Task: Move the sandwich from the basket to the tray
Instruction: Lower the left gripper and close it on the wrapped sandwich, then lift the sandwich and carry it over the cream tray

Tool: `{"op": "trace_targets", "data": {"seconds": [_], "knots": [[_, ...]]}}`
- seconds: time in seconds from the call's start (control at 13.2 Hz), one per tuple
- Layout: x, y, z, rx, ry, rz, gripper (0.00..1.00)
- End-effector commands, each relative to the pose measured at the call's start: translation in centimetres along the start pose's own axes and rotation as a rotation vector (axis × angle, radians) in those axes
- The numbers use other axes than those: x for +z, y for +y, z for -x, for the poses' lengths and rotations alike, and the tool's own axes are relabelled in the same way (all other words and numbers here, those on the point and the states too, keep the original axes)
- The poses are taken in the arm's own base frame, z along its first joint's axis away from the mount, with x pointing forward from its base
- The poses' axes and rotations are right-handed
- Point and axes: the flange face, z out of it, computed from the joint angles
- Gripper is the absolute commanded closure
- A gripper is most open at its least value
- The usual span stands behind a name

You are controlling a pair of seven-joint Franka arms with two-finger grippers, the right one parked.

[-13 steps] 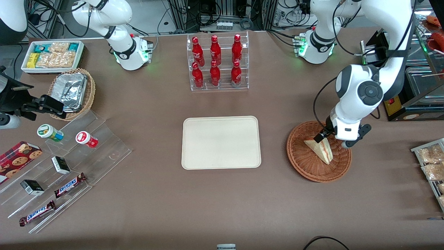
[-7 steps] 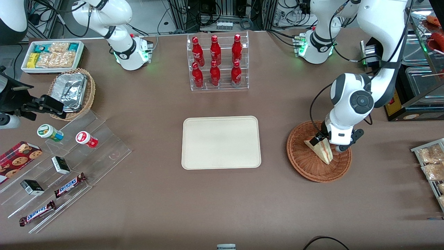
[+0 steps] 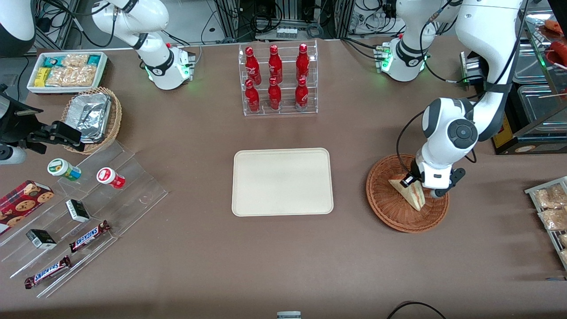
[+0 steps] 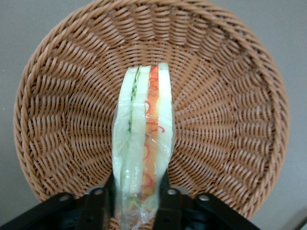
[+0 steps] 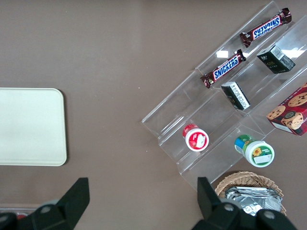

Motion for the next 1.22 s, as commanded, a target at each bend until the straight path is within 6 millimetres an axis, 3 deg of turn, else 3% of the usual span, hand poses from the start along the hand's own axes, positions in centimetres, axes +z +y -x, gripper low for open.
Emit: {"op": "trace_targets", "data": {"seconds": [0.0,0.15,0.3,0.46,0.53,0.76,0.99,1.14], "knots": [[-3.2,1.0,-0.4,0.021,0.005,-0.056,1.0],[-7.1,2.4,0.1,0.079,-0.011,-0.144,1.0],[-11.1,5.5,2.5,0.143,-0.027,-0.19,1.0],[-14.2,9.2,6.8,0.227,-0.033,-0.208,1.0],[-14.8,10.9,9.3,0.271,-0.036,-0.201,1.0],[-13.7,16.5,18.5,0.433,-0.027,-0.176,1.0],[-10.3,22.9,26.4,0.527,-0.039,-0.126,1.0],[-7.6,25.9,29.3,0.533,-0.038,-0.118,1.0]]}}
